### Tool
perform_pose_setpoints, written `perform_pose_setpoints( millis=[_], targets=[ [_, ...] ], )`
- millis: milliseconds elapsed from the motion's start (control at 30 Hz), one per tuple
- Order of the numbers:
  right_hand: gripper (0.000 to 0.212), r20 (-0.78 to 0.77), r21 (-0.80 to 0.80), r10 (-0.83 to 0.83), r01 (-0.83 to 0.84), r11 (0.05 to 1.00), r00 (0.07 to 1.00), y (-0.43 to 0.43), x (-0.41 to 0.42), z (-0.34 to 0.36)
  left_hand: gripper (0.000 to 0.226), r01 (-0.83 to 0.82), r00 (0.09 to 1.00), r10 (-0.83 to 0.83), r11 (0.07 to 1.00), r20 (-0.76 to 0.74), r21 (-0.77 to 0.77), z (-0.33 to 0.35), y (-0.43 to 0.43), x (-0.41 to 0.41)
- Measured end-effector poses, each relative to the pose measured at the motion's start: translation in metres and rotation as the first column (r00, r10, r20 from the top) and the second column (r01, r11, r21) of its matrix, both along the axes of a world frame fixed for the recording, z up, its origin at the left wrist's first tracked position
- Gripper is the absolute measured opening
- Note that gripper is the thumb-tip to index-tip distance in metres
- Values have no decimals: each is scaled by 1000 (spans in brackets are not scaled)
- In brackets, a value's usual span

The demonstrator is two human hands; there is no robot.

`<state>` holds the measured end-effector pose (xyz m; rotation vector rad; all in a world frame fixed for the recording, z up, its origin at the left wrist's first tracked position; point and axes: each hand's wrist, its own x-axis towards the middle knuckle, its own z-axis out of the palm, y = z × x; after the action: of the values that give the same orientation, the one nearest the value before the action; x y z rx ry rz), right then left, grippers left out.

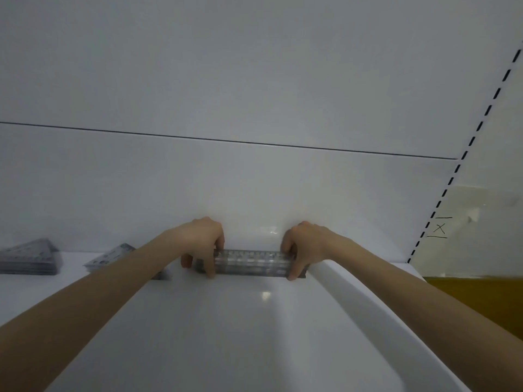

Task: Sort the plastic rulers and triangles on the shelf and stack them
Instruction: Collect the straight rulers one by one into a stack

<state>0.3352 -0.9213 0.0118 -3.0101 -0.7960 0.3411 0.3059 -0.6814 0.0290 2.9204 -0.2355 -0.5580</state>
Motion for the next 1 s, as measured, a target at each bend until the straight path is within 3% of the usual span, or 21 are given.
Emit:
perform_pose_setpoints(
  millis=[167,467,600,733,1000],
  targets=[
    [29,4,-35,9,-9,999,1000,8,2,1,32,19,1000,-19,1000,1,-14,-1,-2,2],
    [37,8,-82,37,-36,996,999,13,5,2,33,52,998,-51,998,-38,29,3,-4,4],
    [39,-32,-124,38,-42,991,999,21,-3,9,44,92,995,-96,973,8,214,5,-14,-3],
    [46,-19,-75,64,-65,995,998,36,-6,10,51,120,984,-153,945,86,304,2,-26,-4],
    [44,18,28,88,-89,996,996,44,-7,15,43,197,972,-221,952,82,233,-4,-34,14]
  ],
)
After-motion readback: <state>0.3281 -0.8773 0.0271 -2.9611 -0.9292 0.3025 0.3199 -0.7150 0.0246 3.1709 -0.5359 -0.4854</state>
